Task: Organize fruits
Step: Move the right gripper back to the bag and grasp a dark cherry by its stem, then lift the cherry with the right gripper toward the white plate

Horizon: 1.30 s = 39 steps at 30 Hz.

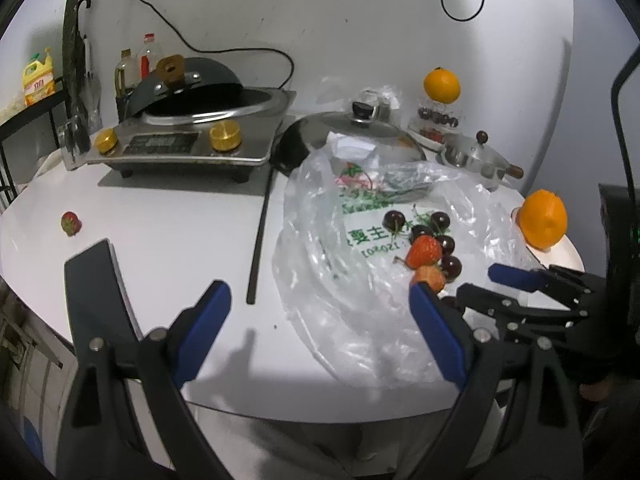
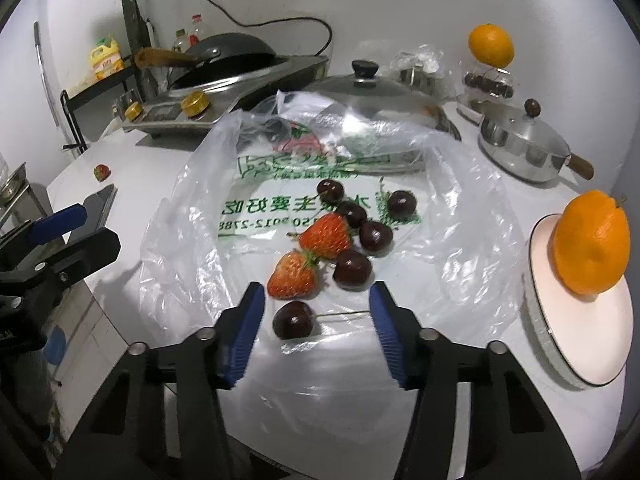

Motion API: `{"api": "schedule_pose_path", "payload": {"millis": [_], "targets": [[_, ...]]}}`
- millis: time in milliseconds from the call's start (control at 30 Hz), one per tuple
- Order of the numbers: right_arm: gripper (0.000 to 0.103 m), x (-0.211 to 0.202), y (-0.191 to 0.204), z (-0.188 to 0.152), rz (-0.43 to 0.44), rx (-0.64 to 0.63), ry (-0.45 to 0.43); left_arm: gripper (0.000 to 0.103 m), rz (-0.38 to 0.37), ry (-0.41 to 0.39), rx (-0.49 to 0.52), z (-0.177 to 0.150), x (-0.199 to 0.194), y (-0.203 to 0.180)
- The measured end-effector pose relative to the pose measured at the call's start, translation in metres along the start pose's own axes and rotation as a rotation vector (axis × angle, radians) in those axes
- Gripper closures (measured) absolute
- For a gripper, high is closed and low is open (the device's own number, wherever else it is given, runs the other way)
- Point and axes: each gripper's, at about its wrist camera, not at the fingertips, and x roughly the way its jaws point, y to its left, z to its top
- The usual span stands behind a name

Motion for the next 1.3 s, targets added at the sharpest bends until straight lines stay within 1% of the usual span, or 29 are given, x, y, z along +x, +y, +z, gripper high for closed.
{"api": "schedule_pose_path", "payload": {"millis": [300, 533, 600, 633, 667, 967, 1000, 1033, 1067, 1133, 1300], "targets": [[0.050, 0.012, 0.005, -0.016, 0.016, 0.001, 0.057, 0.012, -0.002, 0.006, -0.003, -0.010, 0.001, 0.005], [0.050, 0.018, 0.006, -0.019, 0.028, 0.020, 0.069, 0.012, -0.006, 0.017, 0.000, -0.016, 0.003, 0.006], [0.052, 0.020, 0.005, -0.019, 0.032, 0.038, 0.072, 0.012, -0.003, 0.015, 0.003, -0.016, 0.001, 0.007], [0.055, 0.022, 0.004, -0.018, 0.034, 0.045, 0.075, 0.012, -0.002, 0.014, 0.002, -0.016, 0.001, 0.008], [0.057, 0.023, 0.004, -0.018, 0.038, 0.052, 0.078, 0.012, 0.000, 0.013, 0.001, -0.016, 0.001, 0.009], [0.061, 0.030, 0.006, -0.019, 0.042, 0.068, 0.085, 0.012, -0.002, 0.027, 0.008, -0.022, 0.001, 0.007], [0.063, 0.030, 0.007, -0.019, 0.041, 0.067, 0.083, 0.012, -0.001, 0.025, 0.008, -0.022, 0.000, 0.007], [0.068, 0.031, 0.007, -0.019, 0.041, 0.065, 0.080, 0.012, 0.000, 0.024, 0.008, -0.022, 0.000, 0.007], [0.071, 0.031, 0.007, -0.019, 0.040, 0.063, 0.079, 0.012, 0.003, 0.022, 0.009, -0.022, 0.000, 0.007], [0.075, 0.031, 0.008, -0.019, 0.043, 0.063, 0.072, 0.012, 0.007, 0.021, 0.010, -0.022, -0.001, 0.007], [0.075, 0.026, 0.006, -0.019, 0.047, 0.061, 0.058, 0.012, 0.007, 0.020, 0.016, -0.020, -0.003, 0.003]]}}
